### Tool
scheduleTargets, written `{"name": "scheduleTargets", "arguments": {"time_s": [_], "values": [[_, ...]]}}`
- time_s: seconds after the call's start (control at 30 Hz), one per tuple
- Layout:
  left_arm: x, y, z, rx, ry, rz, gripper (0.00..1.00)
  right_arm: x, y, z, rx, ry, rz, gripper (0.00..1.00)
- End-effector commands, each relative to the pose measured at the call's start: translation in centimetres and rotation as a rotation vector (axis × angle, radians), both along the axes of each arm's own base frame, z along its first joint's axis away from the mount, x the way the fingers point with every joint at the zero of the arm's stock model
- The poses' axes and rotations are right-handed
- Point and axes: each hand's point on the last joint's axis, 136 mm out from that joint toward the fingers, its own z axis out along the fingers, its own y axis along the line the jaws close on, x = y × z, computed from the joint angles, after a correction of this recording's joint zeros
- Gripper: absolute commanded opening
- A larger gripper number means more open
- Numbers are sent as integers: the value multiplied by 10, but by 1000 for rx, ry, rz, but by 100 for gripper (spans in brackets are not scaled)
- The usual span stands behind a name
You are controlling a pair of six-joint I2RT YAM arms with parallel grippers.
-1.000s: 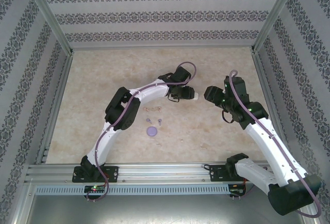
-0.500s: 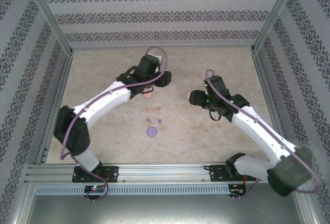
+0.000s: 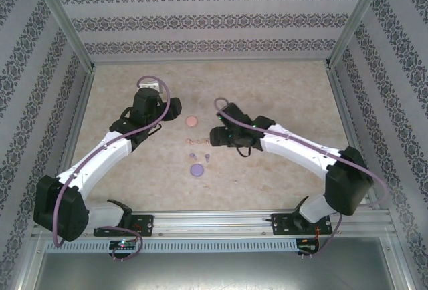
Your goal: Insert the wireless bluetooth earbuds into the charging case
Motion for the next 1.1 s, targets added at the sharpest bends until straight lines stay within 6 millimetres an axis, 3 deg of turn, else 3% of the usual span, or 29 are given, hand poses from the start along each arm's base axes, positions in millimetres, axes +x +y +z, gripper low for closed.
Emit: {"name": "scheduleTargets", "arguments": {"time_s": [0.0, 0.07, 0.1, 0.2, 0.37, 0.6, 1.07], "values": [[3, 8, 8, -57, -37, 29, 77, -16, 26, -9, -43, 15, 75, 71], [2, 15, 8, -68, -35, 47, 80, -28, 40, -21, -96, 25, 147, 71], [1, 20, 8, -74, -37, 64, 88, -33, 47, -27, -125, 33, 180, 72], [-3, 36, 7, -84, -40, 121, 99, -45, 62, -43, -189, 61, 249, 71], [-13, 66, 12, -121, -76, 231, 99, -54, 76, -61, -265, 85, 302, 71], [-25, 90, 18, -172, -106, 323, 99, -57, 82, -78, -308, 112, 329, 71], [-33, 106, 20, -197, -109, 387, 100, -58, 93, -97, -339, 146, 339, 70]]}}
